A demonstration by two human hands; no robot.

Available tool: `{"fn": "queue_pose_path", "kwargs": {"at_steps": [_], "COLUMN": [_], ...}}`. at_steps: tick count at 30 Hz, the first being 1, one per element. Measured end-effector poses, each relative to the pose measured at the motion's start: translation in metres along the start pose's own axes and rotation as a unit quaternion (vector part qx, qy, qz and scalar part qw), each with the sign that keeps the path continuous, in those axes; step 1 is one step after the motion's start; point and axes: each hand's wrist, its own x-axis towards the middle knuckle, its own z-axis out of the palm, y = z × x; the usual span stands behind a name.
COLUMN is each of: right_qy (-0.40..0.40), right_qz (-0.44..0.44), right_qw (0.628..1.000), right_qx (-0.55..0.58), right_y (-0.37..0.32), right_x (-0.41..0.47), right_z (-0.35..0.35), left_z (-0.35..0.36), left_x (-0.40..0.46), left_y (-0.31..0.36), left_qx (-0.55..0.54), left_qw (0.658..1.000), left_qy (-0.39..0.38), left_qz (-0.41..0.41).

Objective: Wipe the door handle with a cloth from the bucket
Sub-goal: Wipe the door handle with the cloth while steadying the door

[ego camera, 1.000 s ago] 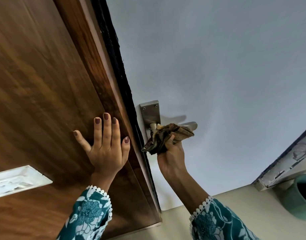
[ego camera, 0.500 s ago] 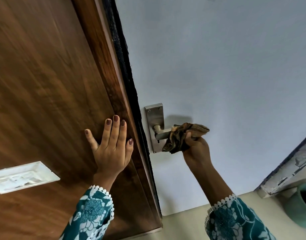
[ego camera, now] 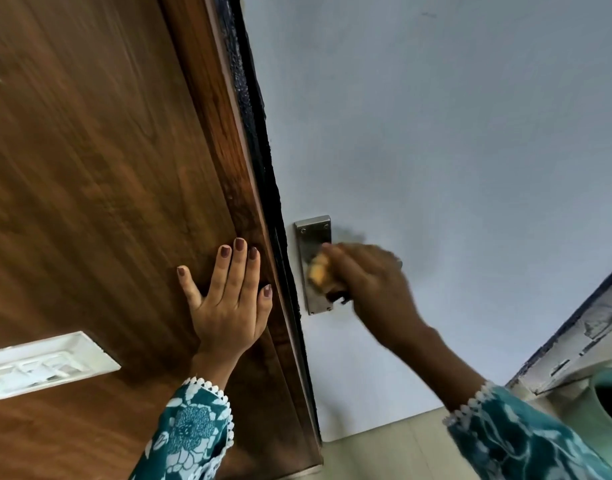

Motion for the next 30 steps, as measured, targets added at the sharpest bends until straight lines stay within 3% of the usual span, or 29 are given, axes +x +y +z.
{"fn": "queue_pose_path", "kwargs": {"at_steps": [3, 16, 24, 30], "right_qy": [-0.045, -0.081, -0.100, -0.108], "right_qz": [-0.076, -0.064, -0.030, 0.048], "right_qw": [0.992, 0.983, 0.989, 0.993], "right_qx": [-0.095, -0.153, -0.101, 0.024], "right_y": [-0.019, 0.042, 0.076, 0.091], "right_x": [-0.005, -0.007, -0.010, -0.013], "right_z": [0.026, 0.006, -0.011, -0.015], "left_z": [0.000, 0.000, -0.003, -0.009], "left_x": [0.000, 0.000, 0.000, 0.003], "left_y": [0.000, 0.000, 0.000, 0.000], "left_qx": [-0.007, -0.014, -0.023, -0.035], "left_qw": [1.000, 1.000, 0.999, 0.998], "left_qy": [-0.005, -0.002, -0.019, -0.037], "left_qz": [-0.004, -0.009, -0.016, -0.025]}}
